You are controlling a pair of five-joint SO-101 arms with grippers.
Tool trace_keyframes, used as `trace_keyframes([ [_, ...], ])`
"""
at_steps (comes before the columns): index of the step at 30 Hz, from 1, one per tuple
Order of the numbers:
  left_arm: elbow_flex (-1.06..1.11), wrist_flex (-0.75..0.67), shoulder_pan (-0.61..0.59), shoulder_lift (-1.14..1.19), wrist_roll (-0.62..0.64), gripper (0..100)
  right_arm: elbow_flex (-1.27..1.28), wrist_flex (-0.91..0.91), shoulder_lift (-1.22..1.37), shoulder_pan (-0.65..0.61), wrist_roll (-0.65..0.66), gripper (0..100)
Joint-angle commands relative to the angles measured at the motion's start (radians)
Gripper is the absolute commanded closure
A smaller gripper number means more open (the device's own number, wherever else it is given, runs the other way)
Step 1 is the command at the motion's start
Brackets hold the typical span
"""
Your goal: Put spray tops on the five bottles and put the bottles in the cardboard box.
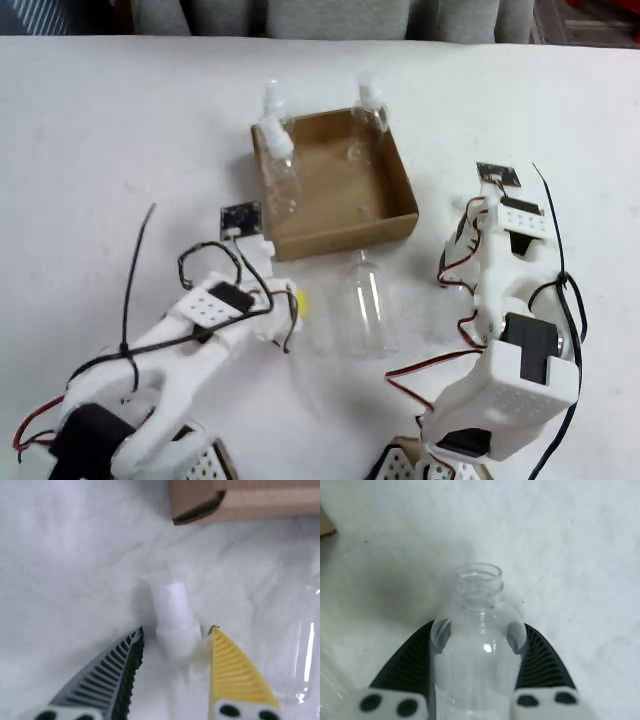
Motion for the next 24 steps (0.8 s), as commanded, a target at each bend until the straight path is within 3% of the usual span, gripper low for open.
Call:
trace_keyframes([
  [1,-0.063,-0.046,0.018,0.024,0.012,79,-0.029,-0.027,0.005,-0.005,0.014,98.1],
  [8,-0.114,-0.052,0.018,0.116,0.012,81,-0.029,-0.027,0.005,-0.004,0.014,98.1],
  [12,-0.126,-0.049,0.021,0.128,0.005,99,-0.029,-0.027,0.005,-0.002,0.014,98.1],
  [14,-0.121,-0.046,0.021,0.127,0.005,95,-0.029,-0.027,0.005,-0.001,0.014,98.1],
  [19,-0.138,0.015,0.015,0.119,0.002,98,-0.029,-0.022,-0.004,0.001,0.012,98.1],
  [24,-0.127,0.110,0.008,0.004,-0.112,98,-0.031,-0.016,-0.085,-0.004,-0.011,98.1],
])
